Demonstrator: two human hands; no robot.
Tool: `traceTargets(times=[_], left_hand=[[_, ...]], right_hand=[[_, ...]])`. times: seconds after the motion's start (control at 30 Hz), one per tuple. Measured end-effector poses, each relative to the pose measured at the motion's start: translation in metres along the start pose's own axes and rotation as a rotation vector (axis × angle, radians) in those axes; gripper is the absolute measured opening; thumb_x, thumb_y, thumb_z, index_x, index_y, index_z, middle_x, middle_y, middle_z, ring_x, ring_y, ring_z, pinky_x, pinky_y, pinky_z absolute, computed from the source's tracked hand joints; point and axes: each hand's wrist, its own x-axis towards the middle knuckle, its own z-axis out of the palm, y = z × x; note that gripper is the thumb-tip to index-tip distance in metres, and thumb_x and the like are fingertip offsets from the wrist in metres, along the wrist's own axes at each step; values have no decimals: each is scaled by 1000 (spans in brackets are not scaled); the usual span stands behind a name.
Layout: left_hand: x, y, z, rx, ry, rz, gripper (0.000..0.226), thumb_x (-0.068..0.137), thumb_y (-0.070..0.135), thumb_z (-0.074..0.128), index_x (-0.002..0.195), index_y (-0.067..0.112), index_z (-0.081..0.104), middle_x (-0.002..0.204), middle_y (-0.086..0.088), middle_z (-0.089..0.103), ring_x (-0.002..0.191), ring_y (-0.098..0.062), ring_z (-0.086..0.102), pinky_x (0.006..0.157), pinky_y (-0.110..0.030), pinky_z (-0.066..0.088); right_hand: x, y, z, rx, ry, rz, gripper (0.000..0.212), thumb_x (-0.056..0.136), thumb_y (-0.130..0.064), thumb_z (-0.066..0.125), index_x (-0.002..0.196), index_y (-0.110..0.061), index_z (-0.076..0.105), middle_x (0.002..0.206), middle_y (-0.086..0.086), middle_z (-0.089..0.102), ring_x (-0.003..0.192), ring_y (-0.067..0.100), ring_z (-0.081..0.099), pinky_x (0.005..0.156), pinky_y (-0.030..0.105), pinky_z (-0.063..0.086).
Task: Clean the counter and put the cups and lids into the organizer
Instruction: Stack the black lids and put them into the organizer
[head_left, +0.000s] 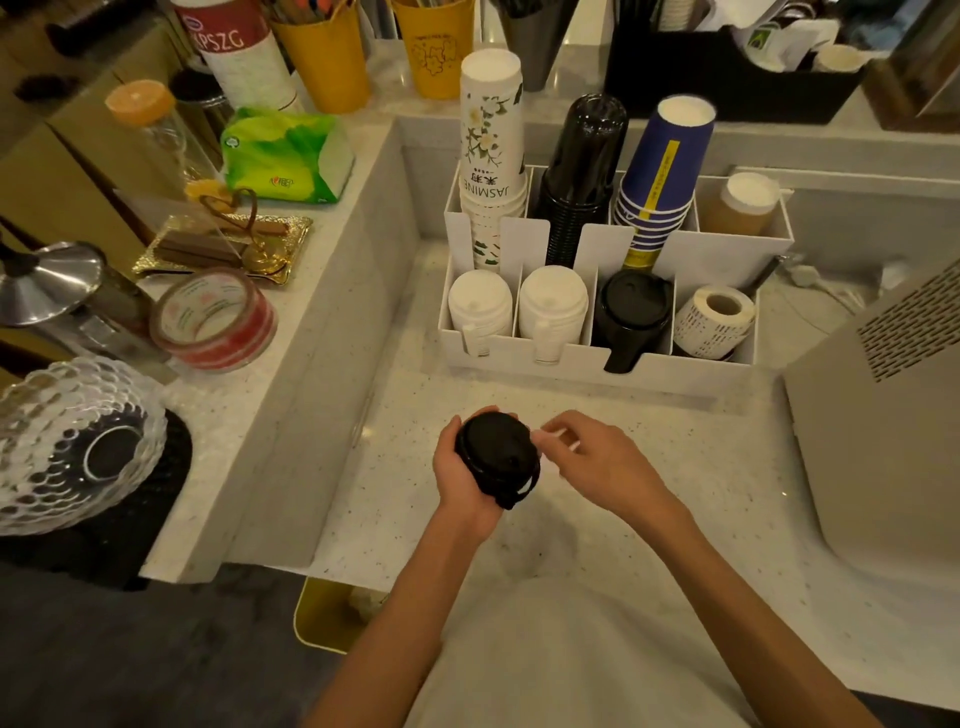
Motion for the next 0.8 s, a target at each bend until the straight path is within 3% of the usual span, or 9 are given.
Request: traceTargets(times=[0.07,0.17,0.27,0.4,0.5,0.57,0.6,0.67,0.8], left_hand=[[1,2,-3,-22,-25,-85,49,92,51,47,103,13,75,108,-15,72,94,-32,70,82,-43,58],[0,-3,-2,70,-35,-219,58,83,62,56,104,12,77,104,-17,75,90,-33,74,73,-44,60],[3,-4,-5,125,-29,-290,65,79,71,57,102,14,79,104,-18,75,93,-35,74,72,-46,59],[4,-7,-9,156,-48,-328,66,80,70,57,106,13,78,107,-19,75,95,-35,73,75,-47,59],[4,-13,-1,197,-40,-217,54,85,64,55,104,18,78,105,-15,75,94,-31,74,73,-43,60],[5,-15,5,240,-36,-75,47,91,59,51,101,20,75,102,-12,74,91,-28,74,74,-42,59],[5,-15,7,244,-44,-27,45,93,58,48,100,21,74,100,-11,74,90,-27,74,74,-42,59],[4,-14,10,245,-89,3,49,93,61,42,99,23,73,97,-9,76,89,-27,75,73,-43,60],[10,-6,14,303,-178,21,61,86,71,40,108,23,71,104,-6,75,101,-30,72,80,-47,59]], right_hand=[[-3,3,0,60,-59,-175,67,83,-60,59,142,-42,35,146,-11,42,126,10,46,103,36,43],[-7,4,5,35,-228,-370,82,82,-53,67,148,-47,18,156,-18,19,141,7,21,114,33,30],[-8,7,11,-55,-229,-403,82,84,-45,67,150,-43,19,156,-20,19,138,10,30,108,28,39],[-10,12,12,-106,-248,-366,82,85,-43,67,150,-44,18,157,-21,16,137,12,34,103,25,39],[-11,14,14,105,-204,-258,77,85,-48,66,148,-46,22,158,-15,18,141,13,29,105,24,40],[-10,13,19,285,-154,-166,71,84,-52,65,144,-43,28,145,-12,36,133,15,41,88,12,46],[-10,12,22,355,-147,-111,71,83,-52,66,143,-41,29,135,-12,42,126,17,49,81,13,50],[-7,9,22,481,-172,3,71,82,-46,71,139,-41,30,128,-8,45,114,23,58,79,28,59],[5,8,15,708,-259,107,71,76,-34,81,131,-42,38,128,2,50,106,28,63,77,43,61]])
